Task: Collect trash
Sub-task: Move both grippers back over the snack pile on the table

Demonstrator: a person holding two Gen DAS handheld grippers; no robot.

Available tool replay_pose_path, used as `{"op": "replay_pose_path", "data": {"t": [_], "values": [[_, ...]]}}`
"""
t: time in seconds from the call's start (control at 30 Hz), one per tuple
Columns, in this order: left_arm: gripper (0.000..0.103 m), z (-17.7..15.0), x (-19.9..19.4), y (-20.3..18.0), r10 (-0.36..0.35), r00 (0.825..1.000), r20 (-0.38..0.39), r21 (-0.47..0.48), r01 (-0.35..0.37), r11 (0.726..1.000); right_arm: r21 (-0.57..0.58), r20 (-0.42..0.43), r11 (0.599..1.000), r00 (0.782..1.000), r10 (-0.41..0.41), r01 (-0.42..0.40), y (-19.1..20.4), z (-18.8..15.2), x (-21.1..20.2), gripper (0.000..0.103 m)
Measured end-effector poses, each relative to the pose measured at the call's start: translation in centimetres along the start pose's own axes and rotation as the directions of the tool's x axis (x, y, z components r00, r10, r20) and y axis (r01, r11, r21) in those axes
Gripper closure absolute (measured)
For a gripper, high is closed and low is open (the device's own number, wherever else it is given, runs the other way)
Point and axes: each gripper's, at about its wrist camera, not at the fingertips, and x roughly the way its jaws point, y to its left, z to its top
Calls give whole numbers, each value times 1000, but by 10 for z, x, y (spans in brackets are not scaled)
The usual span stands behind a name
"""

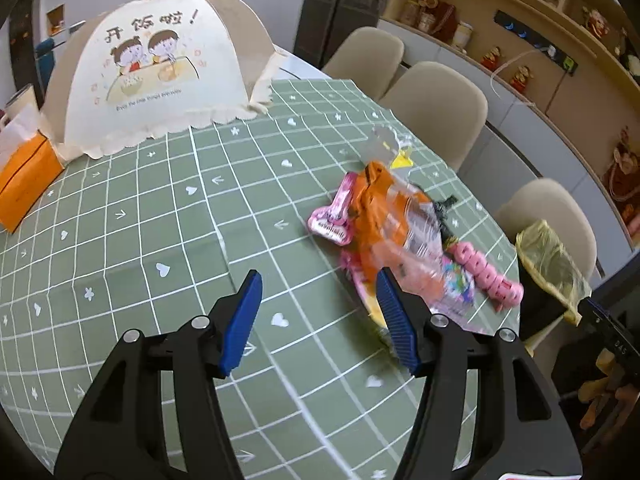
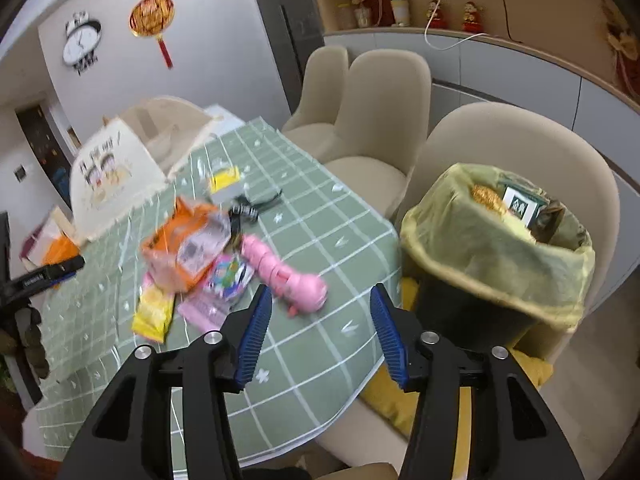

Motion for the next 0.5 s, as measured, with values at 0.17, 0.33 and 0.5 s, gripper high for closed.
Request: {"op": "replay_pose_path", "data": {"t": [0.17, 0.33, 0.5], "values": [[47, -12, 15, 2, -15, 1000, -20, 67, 16, 998, -60, -92, 998, 996, 22, -27, 40, -21, 22, 54], [47, -27, 21, 14, -65, 996, -55, 5, 65, 998, -124, -153, 989, 987, 55, -74, 75, -34, 52, 54], [47, -38, 27, 18, -75, 994, -81, -16, 73, 997, -194, -192, 973, 977, 89, -127, 99, -32, 75, 54]]}}
